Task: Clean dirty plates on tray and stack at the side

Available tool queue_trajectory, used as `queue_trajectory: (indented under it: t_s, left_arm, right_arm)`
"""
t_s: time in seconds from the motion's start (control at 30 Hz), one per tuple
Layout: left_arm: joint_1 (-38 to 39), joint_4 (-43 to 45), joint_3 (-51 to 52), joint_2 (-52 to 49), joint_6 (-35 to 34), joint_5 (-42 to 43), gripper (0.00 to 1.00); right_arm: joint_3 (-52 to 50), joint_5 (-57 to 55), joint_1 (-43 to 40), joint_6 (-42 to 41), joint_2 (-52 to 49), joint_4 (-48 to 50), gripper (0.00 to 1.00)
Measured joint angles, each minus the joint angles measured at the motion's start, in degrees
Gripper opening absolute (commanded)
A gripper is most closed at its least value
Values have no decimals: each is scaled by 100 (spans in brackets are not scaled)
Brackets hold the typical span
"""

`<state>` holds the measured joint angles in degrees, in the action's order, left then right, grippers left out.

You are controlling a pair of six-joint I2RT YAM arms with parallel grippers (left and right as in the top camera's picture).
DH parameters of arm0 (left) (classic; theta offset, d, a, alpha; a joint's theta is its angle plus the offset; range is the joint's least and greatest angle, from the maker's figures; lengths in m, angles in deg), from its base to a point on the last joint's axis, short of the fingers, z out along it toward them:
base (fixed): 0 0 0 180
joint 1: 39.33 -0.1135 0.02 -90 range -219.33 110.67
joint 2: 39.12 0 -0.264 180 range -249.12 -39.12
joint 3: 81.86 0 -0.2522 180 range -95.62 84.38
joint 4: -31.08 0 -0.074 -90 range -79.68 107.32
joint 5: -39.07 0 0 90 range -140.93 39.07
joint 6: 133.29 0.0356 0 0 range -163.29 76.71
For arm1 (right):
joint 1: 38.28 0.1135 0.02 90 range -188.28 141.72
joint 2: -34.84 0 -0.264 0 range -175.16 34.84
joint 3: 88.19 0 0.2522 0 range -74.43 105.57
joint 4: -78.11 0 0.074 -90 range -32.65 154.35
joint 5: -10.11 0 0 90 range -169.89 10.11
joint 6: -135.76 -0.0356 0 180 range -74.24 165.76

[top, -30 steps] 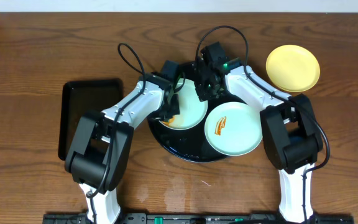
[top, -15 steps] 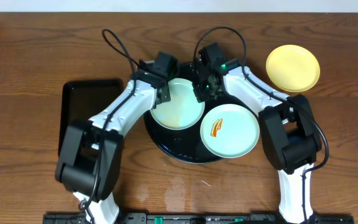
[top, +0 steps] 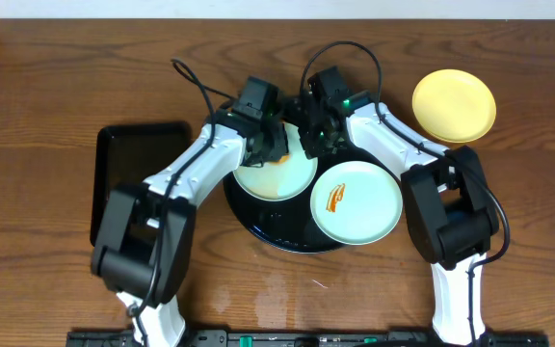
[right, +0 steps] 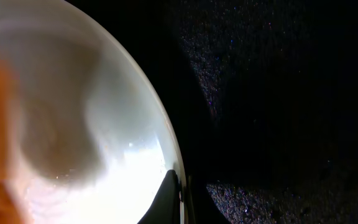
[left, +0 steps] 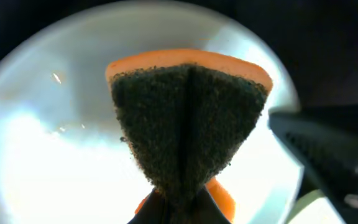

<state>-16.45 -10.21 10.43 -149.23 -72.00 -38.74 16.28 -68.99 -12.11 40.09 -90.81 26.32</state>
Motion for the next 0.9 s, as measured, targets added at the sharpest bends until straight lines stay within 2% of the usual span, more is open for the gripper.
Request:
queue_trajectory:
  t_s: [0.3, 0.43, 0.67, 0.9]
  left_arm:
    - [22, -151, 17, -389, 24, -151, 8]
    - [61, -457, -42, -387, 26, -787, 8]
    - [52, -874, -52, -334, 28, -2402, 8]
    - [-37, -870, -37, 439, 46, -3071, 8]
  right_arm:
    - [0, 0, 0, 0, 0, -2, 1]
    - [0, 0, 0, 0, 0, -7, 1]
    - [2, 0, 0, 0, 0, -9, 1]
    - [33, -28, 2, 0, 0, -20, 1]
